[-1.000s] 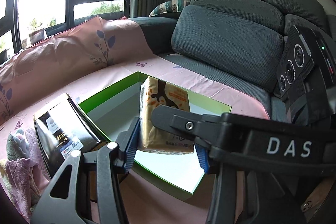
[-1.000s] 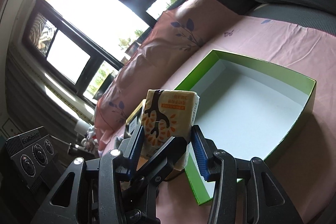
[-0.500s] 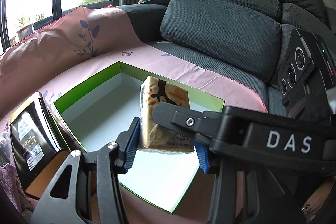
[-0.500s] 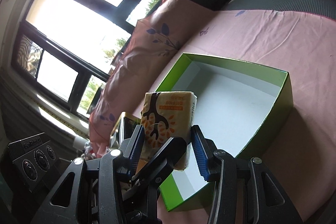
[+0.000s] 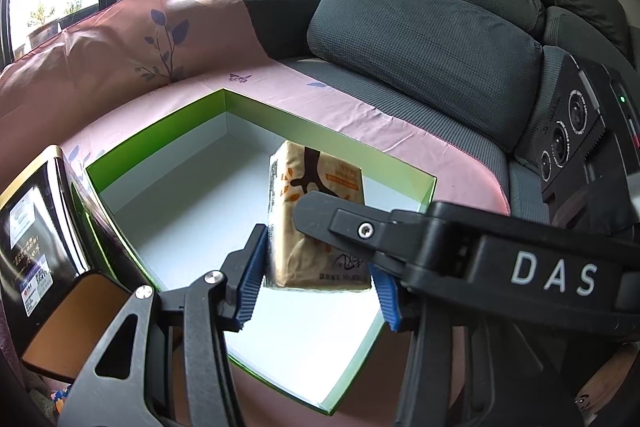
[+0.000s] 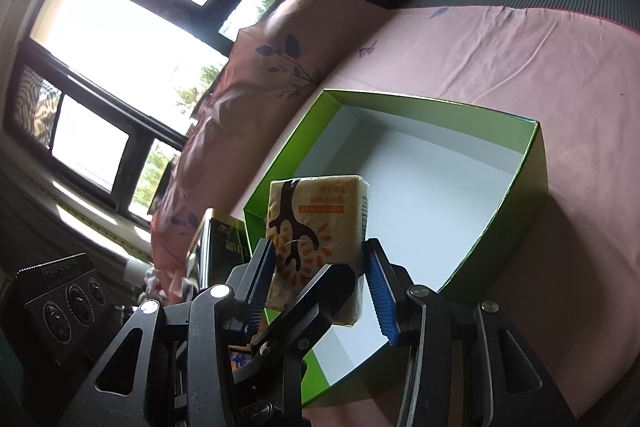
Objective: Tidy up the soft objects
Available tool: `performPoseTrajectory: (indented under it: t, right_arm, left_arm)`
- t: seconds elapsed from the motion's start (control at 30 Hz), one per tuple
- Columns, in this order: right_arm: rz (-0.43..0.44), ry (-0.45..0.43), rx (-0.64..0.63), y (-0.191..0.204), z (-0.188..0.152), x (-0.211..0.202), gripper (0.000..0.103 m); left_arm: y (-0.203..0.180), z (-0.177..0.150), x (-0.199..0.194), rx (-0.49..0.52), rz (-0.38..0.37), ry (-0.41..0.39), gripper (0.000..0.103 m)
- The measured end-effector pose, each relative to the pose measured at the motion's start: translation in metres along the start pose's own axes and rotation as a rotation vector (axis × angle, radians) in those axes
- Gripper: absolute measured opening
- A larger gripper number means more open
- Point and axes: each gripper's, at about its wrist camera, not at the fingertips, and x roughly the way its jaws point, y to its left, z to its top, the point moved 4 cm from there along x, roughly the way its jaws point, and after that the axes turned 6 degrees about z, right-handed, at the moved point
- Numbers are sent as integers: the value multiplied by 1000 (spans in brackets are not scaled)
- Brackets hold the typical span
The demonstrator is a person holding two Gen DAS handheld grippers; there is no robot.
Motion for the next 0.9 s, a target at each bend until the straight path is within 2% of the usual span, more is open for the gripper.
performPoseTrajectory:
  t: [0.13,0.47,0.63,0.73,0.9]
  right_arm:
    - [-33,-1,2,-2,0,1,49]
    - [-51,-14,20,-8,2,-3,49]
    - [-55,-18,24,-9,2,-4,49]
    - [-58,-16,23,-9,2,-4,49]
    - [-63,-12,20,-8,1,-4,49]
  left_arm:
    - [3,-1,4,-11,16,20,46]
    - [7,-6,10,-15,40,66,46]
    - [9,-15,15,8,110,98,46]
    - [14,-21,18,-8,110,131,46]
    - [15,-26,16,1,129,128,46]
